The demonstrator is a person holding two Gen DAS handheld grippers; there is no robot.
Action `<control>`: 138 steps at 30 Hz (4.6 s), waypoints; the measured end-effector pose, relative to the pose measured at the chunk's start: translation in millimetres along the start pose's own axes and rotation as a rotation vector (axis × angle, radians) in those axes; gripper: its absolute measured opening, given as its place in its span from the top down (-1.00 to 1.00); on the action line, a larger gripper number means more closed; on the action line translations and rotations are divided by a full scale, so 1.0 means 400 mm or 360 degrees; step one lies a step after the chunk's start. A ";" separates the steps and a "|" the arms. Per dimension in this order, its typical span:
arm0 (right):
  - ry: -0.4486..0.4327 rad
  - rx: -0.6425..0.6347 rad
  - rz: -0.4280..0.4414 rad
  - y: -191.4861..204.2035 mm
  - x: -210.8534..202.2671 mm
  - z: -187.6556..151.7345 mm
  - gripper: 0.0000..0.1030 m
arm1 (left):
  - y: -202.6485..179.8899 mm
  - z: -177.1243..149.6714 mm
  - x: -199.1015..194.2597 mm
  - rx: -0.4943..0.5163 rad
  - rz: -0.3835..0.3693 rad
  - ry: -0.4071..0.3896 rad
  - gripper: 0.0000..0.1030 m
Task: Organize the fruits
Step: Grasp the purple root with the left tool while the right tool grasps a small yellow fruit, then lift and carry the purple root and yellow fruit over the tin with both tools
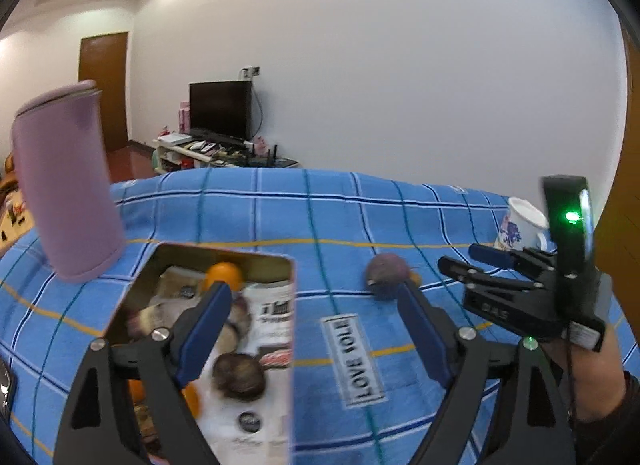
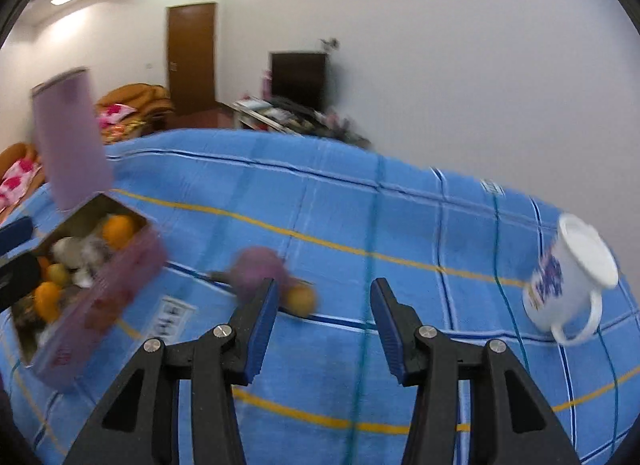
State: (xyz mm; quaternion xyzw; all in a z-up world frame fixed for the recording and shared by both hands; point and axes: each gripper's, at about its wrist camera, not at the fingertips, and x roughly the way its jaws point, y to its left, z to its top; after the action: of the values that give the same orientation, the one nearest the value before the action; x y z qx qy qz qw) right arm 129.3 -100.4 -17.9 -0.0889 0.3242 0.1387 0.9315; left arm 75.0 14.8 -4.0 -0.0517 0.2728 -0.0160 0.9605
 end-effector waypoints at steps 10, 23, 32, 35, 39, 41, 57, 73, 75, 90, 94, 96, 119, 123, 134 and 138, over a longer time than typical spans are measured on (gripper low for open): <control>0.0130 0.0065 0.0129 -0.025 0.097 -0.006 0.04 | -0.059 0.018 0.114 0.0037 0.0050 0.0055 -0.81; 0.0280 0.0053 0.0262 0.003 0.159 -0.007 0.24 | -0.038 0.030 0.136 -0.0029 0.0081 0.0060 -0.90; 0.0227 0.0021 0.0231 -0.005 0.136 -0.015 0.50 | -0.065 0.031 0.165 0.0002 0.0083 0.0102 -0.90; 0.0189 0.0017 0.0153 -0.029 0.109 -0.027 0.50 | -0.089 0.026 0.181 0.0032 0.0079 0.0124 -0.90; 0.0149 0.0063 0.0108 -0.072 0.079 -0.040 0.50 | -0.132 0.020 0.212 0.0083 0.0052 0.0170 -0.86; 0.0133 0.0094 0.0077 -0.093 0.070 -0.044 0.50 | -0.152 0.015 0.229 0.0120 0.0048 0.0189 -0.83; 0.0092 0.0225 0.0042 -0.158 0.052 -0.058 0.50 | -0.204 0.023 0.383 0.0115 -0.0034 0.0392 -0.43; -0.0045 0.0163 0.0061 -0.142 0.008 -0.062 0.50 | -0.183 0.007 0.364 0.0078 -0.0156 0.0409 -0.06; -0.0074 0.0165 0.0070 -0.144 -0.002 -0.062 0.50 | -0.187 0.005 0.351 0.0094 -0.0160 0.0382 -0.06; -0.0232 0.0137 0.0077 -0.132 -0.051 -0.070 0.50 | -0.209 -0.004 0.267 0.0166 -0.0125 0.0173 -0.06; -0.0266 0.0137 0.0072 -0.130 -0.062 -0.073 0.49 | -0.218 -0.002 0.250 0.0203 -0.0106 0.0126 -0.06; -0.0281 0.0137 0.0069 -0.131 -0.068 -0.074 0.49 | -0.215 -0.001 0.246 0.0201 -0.0100 0.0111 -0.06; -0.0420 0.0139 0.0048 -0.135 -0.114 -0.090 0.49 | -0.218 -0.012 0.187 0.0218 -0.0051 -0.0055 -0.06; -0.0440 0.0130 0.0044 -0.130 -0.118 -0.093 0.49 | -0.217 -0.014 0.178 0.0220 -0.0044 -0.0077 -0.06; -0.0486 0.0115 0.0039 -0.123 -0.132 -0.100 0.50 | -0.209 -0.017 0.153 0.0205 0.0000 -0.0142 -0.06; -0.0501 0.0113 0.0036 -0.121 -0.137 -0.102 0.49 | -0.205 -0.019 0.143 0.0202 0.0011 -0.0166 -0.06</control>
State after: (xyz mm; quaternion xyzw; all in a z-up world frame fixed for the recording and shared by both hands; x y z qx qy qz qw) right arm 79.8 -167.6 -11.5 -0.0295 0.1798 0.1498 0.9718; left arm 119.4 -70.6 -31.4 0.0093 0.2211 -0.0272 0.9748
